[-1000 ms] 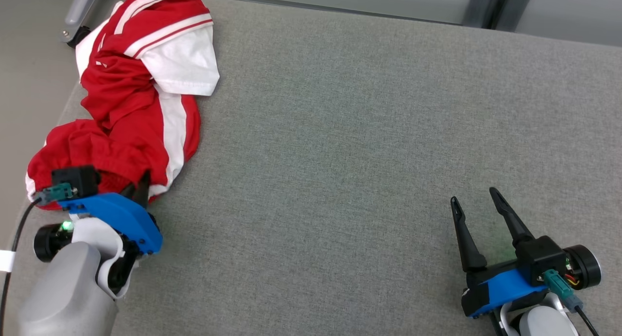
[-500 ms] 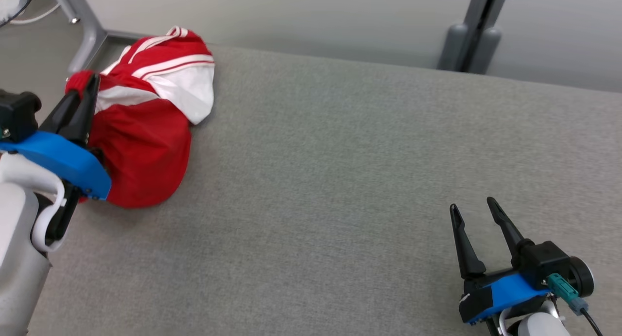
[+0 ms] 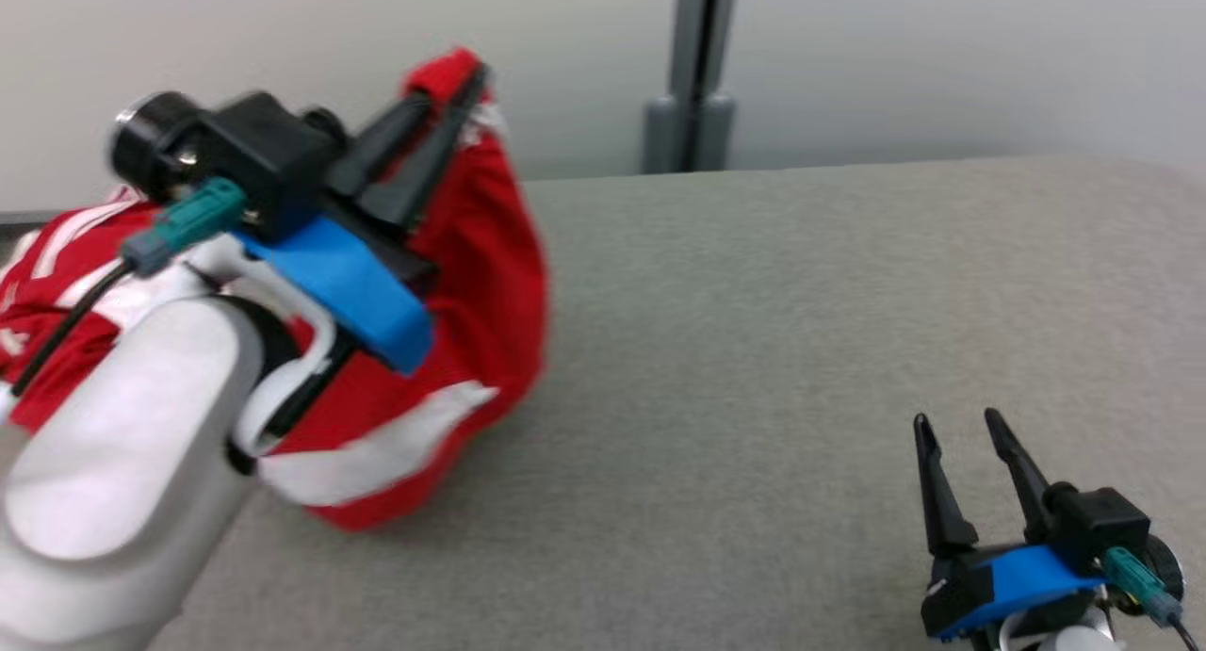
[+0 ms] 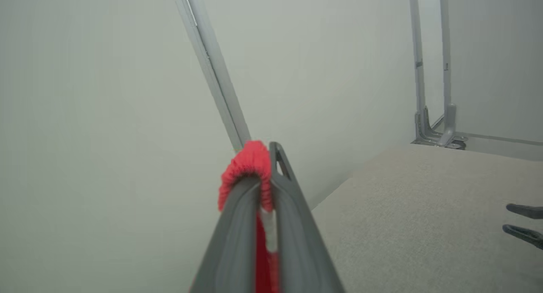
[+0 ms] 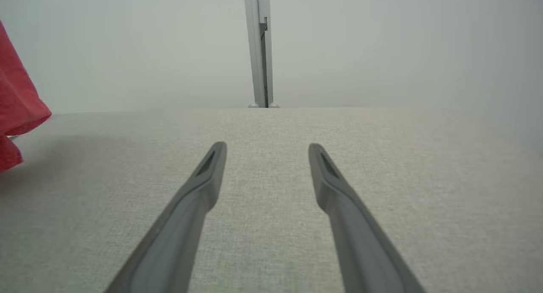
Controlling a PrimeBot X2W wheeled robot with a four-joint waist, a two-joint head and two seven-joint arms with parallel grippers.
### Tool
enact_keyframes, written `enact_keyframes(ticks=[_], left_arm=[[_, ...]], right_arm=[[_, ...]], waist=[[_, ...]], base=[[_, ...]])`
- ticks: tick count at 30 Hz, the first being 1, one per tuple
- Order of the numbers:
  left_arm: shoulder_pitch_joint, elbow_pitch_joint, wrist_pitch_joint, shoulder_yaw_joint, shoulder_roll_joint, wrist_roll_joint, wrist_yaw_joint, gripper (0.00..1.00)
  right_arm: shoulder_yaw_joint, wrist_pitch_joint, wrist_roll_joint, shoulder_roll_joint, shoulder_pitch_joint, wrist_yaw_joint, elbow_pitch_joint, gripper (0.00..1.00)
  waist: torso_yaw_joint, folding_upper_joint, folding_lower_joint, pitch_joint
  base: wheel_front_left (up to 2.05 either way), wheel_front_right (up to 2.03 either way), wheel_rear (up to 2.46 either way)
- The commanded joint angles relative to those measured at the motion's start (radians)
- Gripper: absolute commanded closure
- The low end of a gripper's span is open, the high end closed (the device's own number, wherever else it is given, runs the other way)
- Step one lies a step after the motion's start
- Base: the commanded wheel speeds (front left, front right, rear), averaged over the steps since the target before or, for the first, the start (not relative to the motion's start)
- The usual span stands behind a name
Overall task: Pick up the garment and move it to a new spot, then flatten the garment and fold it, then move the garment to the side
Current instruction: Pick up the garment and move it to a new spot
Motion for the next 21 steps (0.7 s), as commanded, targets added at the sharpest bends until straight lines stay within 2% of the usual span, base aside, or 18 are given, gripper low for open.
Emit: enact_keyframes(ticks=[1,8,12,16,21], left_arm=[[-0.03,-0.028,0.003,-0.022,-0.022,-0.006,-0.004,1.0],[-0.095,-0.103,-0.027,-0.088,-0.077,-0.03,-0.004,1.0],[-0.081,-0.111,-0.043,-0.113,-0.082,-0.058,-0.004,1.0],[0.002,-0.049,-0.072,-0.129,-0.068,-0.087,-0.003,1.0],[0.165,0.104,-0.15,-0.119,-0.075,-0.158,0.023,1.0]], right_arm=[[-0.019,-0.004,0.004,-0.004,0.002,0.0,-0.001,0.0],[-0.089,-0.004,0.004,-0.003,-0.009,0.0,-0.007,0.0],[-0.132,-0.004,0.0,-0.003,-0.016,0.0,-0.01,0.0],[-0.15,-0.004,0.003,-0.004,-0.021,0.0,-0.016,0.0],[-0.14,-0.004,0.009,-0.003,-0.036,0.0,-0.019,0.0]], waist=[[-0.073,0.0,0.0001,-0.035],[-0.156,0.0,0.0001,-0.002],[-0.174,0.0,0.0001,0.017],[-0.173,0.0,0.0001,0.035],[-0.158,0.0,0.0001,0.058]], base=[[0.0,0.0,0.0],[0.0,0.0,0.0],[0.0,0.0,0.0],[0.0,0.0,0.0],[0.0,0.0,0.0]])
